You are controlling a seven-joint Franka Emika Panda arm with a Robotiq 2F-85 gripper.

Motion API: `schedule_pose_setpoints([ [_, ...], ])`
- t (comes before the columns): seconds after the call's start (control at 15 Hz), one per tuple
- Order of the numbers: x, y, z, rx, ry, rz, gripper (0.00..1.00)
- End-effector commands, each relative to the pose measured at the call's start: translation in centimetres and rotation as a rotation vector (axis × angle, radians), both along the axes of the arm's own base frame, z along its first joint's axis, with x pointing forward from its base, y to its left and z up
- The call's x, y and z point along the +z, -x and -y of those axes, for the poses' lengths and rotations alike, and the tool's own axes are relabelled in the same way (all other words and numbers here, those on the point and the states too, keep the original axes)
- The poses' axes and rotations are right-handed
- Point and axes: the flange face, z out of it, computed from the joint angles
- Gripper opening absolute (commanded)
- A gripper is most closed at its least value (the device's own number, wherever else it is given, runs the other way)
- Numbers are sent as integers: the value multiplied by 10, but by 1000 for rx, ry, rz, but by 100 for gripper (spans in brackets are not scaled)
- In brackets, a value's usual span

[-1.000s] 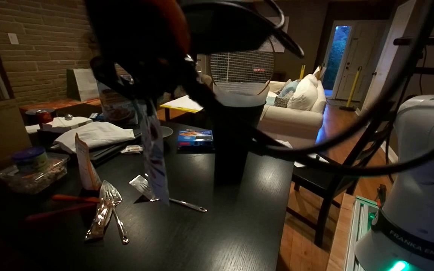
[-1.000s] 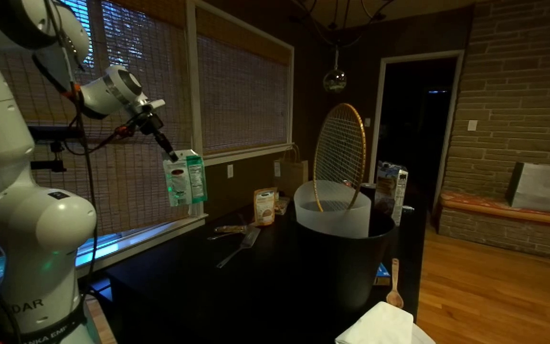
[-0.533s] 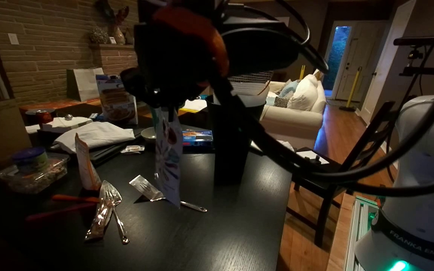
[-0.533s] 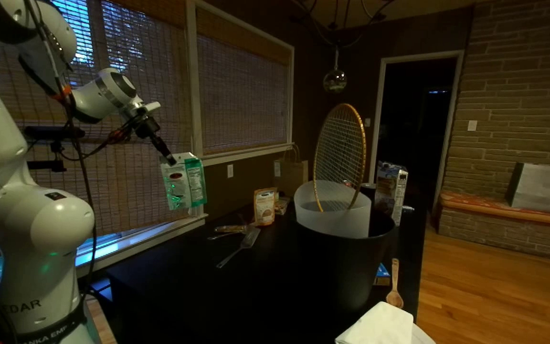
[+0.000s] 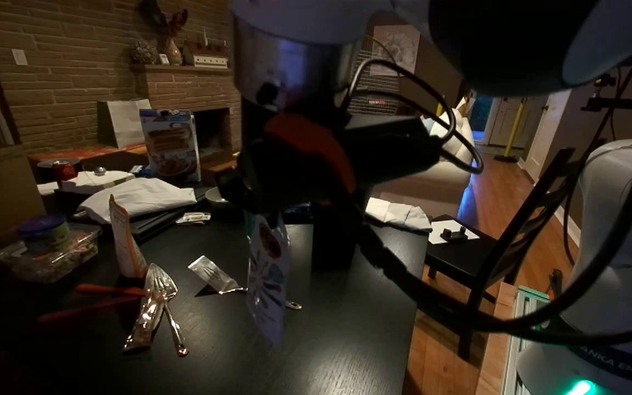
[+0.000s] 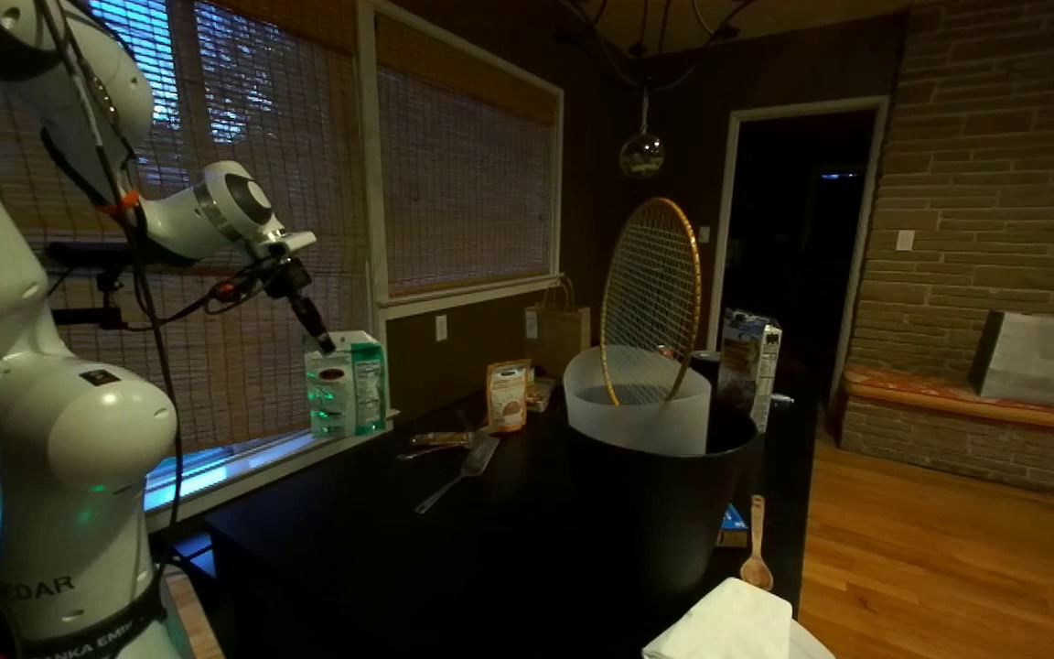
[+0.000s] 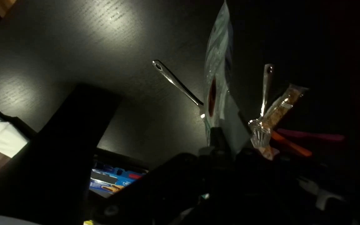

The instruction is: Move the green and white sachet forward

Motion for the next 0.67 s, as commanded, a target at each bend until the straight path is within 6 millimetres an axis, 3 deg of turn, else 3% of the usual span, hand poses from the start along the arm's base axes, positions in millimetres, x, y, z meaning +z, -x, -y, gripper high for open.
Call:
schedule_pose_setpoints([
  [0.0,-28,16,11,-35,79,-22,0],
  [0.6,-85,39,16,-184,256,-31,0],
])
